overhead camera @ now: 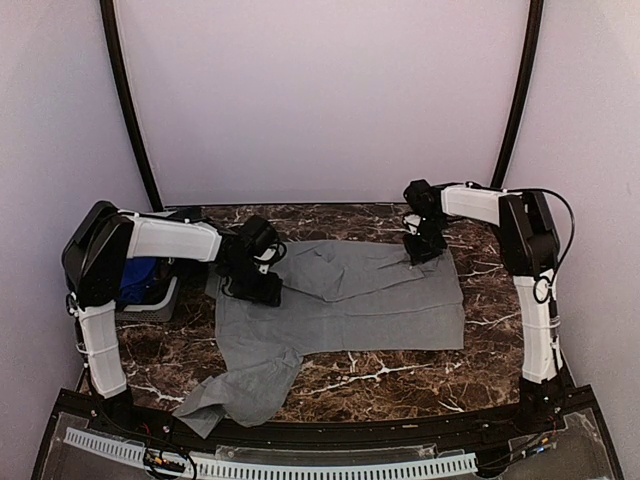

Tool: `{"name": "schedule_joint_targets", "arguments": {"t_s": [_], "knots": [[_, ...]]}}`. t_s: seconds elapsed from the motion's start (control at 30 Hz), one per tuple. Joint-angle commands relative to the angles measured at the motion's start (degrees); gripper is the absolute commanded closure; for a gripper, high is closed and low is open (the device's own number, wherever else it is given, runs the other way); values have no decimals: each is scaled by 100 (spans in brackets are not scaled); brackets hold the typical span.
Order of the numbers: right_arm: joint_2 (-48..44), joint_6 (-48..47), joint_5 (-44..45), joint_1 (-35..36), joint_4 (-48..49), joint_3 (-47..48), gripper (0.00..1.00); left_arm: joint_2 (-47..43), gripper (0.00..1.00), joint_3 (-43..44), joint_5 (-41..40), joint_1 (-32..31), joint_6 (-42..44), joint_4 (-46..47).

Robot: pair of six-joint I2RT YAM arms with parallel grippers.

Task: Fold and stack the mixed laundry pile
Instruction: Fold the flattened shirt at the center of the board.

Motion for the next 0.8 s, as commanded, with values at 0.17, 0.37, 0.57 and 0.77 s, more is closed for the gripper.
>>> {"name": "schedule_joint_targets", "arguments": {"t_s": [0.17,0.37,0.57,0.77], "knots": [[959,-174,295,-92,-615,1534,69,808,37,1061,374,204,-33,-137],[-852,0,-370,-103,22,538,54,280,35,1567,304,235,111,-216],[-2871,450,-1184,-144,614,-1821,48,-1198,31,339,536,213,-232,65],[-4474,1204,-1919,-160,1048,-4042,52,-2550,32,-1329,698,72,-1024,463]]}}
